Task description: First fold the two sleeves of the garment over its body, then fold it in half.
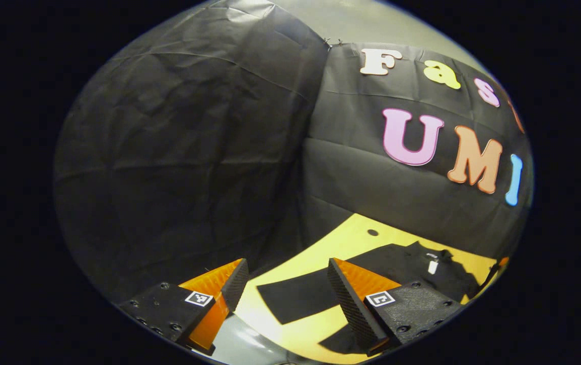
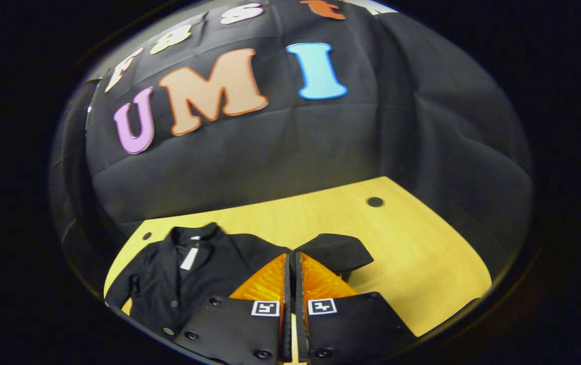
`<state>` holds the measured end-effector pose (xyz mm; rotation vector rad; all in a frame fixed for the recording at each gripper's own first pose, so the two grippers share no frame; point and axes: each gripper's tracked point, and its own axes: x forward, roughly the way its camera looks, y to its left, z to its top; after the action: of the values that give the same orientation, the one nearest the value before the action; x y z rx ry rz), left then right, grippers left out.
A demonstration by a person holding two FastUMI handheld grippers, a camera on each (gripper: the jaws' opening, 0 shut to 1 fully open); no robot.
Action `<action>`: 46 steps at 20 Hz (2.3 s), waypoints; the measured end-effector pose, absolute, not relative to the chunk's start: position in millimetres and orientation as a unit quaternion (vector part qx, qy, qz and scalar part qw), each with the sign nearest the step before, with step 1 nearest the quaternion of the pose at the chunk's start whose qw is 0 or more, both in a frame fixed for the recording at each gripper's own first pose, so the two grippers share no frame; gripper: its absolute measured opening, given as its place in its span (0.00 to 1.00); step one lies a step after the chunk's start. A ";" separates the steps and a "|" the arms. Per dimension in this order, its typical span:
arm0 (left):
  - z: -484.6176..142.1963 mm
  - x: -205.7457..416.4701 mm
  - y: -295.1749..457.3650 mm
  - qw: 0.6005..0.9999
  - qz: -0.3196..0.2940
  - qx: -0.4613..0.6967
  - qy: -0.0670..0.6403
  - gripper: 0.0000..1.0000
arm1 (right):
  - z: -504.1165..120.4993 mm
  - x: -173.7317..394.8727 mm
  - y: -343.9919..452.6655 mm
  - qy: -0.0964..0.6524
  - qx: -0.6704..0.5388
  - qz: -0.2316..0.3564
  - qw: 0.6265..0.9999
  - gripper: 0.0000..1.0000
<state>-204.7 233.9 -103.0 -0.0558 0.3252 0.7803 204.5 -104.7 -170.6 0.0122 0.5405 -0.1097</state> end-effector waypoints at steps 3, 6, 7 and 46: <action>-92.5 -233.5 258.8 0.902 0.400 0.000 0.160 0.92 | -176.9 236.2 -14.2 0.273 -0.081 0.020 0.958 0.06; -92.0 -255.4 274.2 0.894 0.419 -0.014 0.157 0.93 | -193.9 261.3 89.2 0.276 -0.143 0.105 0.945 0.06; -95.4 -262.2 277.8 0.891 0.425 -0.019 0.157 0.92 | -200.7 262.6 120.9 0.276 -0.148 0.129 0.941 0.06; -332.7 -182.1 256.0 0.876 0.241 -0.027 0.416 0.93 | -88.8 98.8 40.8 0.200 -0.098 0.015 0.975 1.00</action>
<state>-182.1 256.0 -332.7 -0.0560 0.8674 0.5037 98.8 40.8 -88.8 -0.1976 0.4026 0.0304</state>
